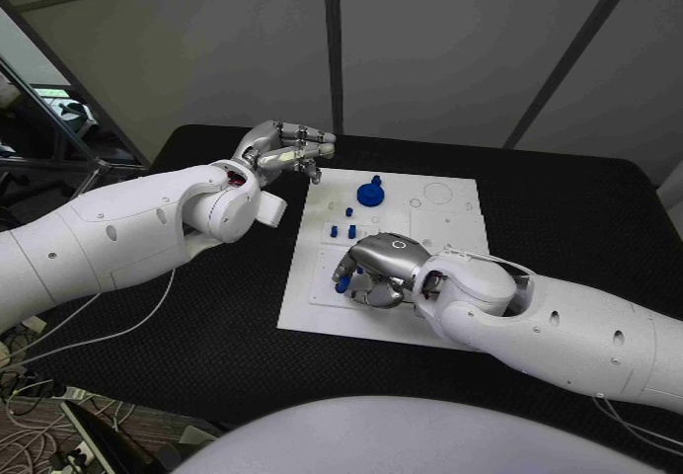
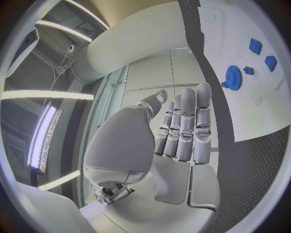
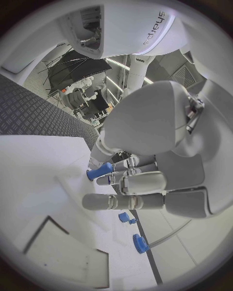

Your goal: Assemble the parts on the task board

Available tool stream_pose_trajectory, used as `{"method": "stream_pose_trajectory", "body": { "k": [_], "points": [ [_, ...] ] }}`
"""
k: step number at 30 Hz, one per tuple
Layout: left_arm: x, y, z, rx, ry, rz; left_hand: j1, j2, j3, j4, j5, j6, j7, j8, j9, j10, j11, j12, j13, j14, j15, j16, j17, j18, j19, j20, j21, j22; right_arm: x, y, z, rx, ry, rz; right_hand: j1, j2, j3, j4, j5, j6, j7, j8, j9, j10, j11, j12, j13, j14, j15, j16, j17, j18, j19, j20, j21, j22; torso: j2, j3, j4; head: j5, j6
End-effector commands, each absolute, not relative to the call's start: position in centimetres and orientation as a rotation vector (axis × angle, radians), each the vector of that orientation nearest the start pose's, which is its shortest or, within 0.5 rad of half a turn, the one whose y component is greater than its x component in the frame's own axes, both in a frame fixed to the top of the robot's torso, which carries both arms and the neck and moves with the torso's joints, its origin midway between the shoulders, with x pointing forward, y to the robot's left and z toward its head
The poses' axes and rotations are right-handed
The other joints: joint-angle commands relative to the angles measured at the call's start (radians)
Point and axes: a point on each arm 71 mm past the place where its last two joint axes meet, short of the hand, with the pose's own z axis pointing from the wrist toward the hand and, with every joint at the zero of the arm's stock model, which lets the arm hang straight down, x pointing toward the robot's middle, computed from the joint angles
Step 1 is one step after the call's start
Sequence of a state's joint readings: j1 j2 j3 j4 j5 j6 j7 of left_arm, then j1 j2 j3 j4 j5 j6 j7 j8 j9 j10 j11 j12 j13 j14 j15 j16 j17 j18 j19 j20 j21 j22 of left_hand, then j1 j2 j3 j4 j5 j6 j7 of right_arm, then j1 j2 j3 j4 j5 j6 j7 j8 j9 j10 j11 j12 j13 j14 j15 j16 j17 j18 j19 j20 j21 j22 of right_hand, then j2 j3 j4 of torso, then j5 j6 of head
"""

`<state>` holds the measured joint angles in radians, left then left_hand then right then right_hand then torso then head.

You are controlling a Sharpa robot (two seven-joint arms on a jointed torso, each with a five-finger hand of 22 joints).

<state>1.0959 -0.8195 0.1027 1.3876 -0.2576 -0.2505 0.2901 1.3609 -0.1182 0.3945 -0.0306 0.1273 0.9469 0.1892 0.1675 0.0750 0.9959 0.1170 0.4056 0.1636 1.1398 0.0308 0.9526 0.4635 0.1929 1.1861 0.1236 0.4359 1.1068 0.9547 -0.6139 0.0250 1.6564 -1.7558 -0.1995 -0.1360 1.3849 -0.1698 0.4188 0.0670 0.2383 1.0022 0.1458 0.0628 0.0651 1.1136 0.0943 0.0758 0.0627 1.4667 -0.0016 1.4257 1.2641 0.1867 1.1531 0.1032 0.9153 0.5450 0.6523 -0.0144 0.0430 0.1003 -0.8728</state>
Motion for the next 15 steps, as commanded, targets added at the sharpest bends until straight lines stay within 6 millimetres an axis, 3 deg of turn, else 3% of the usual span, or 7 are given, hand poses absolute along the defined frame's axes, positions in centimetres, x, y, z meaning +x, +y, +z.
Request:
{"method": "stream_pose_trajectory", "body": {
  "k": [1,7,15],
  "points": [
    [51.1,23.5,-19.0,-0.978,1.485,-1.432,0.0,0.012,-0.008,0.001,0.004,-0.005,0.001,0.006,0.0,-0.007,-0.001,0.002,0.001,-0.007,0.003,0.002,-0.002,-0.011,0.002,0.004,-0.007,-0.001,39.0,-4.8,-24.1,-0.51,1.683,0.935,0.0,-0.014,-0.017,-0.002,-0.002,-0.027,0.0,-0.001,0.0,-0.037,0.006,-0.005,0.001,0.044,0.012,-0.007,-0.009,-0.004,-0.014,0.004,-0.017,-0.022,0.0,0.0001,0.0002,0.001,0.0],
    [51.1,23.4,-19.0,-0.977,1.486,-1.434,0.0,0.012,-0.008,0.001,0.004,-0.005,0.001,0.006,0.0,-0.007,-0.001,0.002,0.001,-0.007,0.003,0.002,-0.002,-0.011,0.002,0.004,-0.007,-0.001,39.0,-4.9,-23.6,-0.475,1.625,0.967,0.0,-0.014,-0.087,-0.011,0.009,-0.074,-0.008,0.002,0.003,-0.143,0.025,0.009,0.006,0.016,0.03,-0.044,-0.075,-0.003,-0.039,0.021,-0.043,-0.04,0.0,0.0006,0.0,0.0,0.0],
    [51.1,23.4,-19.0,-0.977,1.487,-1.435,0.0,0.013,-0.008,0.002,0.004,-0.005,0.001,0.007,0.0,-0.008,-0.001,0.004,0.001,-0.007,0.003,0.002,-0.002,-0.011,0.002,0.004,-0.007,-0.001,38.8,-6.1,-22.6,-0.413,1.528,1.007,0.011,0.003,-0.129,-0.01,0.026,-0.076,-0.006,0.004,0.005,-0.168,0.026,0.048,0.011,0.011,0.031,-0.046,-0.084,-0.002,-0.039,0.024,-0.048,-0.046,-0.001,0.0013,-0.0015,-0.002,0.0]
  ]
}}
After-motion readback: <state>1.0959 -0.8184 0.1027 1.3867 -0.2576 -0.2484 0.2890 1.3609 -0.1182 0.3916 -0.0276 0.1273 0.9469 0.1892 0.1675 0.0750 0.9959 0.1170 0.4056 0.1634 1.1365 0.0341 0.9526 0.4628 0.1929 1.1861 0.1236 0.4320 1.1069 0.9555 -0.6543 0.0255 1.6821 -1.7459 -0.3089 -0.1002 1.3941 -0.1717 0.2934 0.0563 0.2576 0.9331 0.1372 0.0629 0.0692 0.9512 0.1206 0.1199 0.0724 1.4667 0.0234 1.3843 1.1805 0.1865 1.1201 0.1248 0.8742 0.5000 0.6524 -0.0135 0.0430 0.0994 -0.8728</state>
